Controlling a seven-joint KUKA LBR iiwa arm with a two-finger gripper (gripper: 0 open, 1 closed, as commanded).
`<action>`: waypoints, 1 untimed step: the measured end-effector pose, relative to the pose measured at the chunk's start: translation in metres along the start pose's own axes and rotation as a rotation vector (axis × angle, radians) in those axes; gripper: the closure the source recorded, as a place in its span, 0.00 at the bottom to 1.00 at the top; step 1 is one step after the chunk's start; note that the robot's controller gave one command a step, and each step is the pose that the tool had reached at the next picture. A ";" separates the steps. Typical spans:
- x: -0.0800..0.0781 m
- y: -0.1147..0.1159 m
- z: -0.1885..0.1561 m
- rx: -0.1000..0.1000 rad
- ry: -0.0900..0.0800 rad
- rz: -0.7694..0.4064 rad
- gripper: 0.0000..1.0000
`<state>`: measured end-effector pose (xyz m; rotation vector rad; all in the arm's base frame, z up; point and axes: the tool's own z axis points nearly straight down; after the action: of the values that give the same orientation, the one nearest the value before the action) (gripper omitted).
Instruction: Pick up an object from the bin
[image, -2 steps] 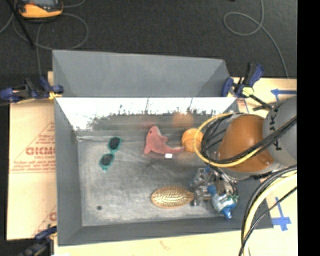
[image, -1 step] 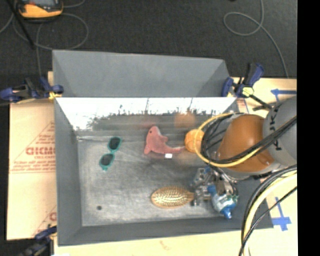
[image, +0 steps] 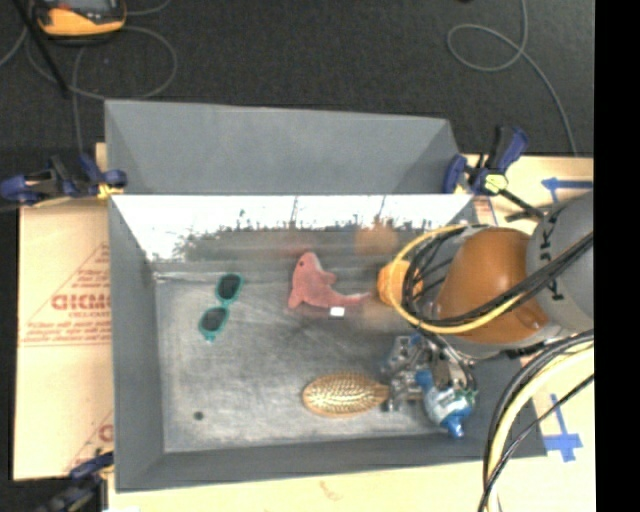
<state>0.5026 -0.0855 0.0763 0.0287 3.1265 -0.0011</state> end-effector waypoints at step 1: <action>0.000 0.000 -0.001 0.000 0.005 0.000 1.00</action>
Offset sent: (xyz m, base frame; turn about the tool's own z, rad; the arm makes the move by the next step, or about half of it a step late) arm 0.0000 -0.0001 0.0980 0.0000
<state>0.5024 -0.0856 0.0778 0.0290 3.1313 -0.0006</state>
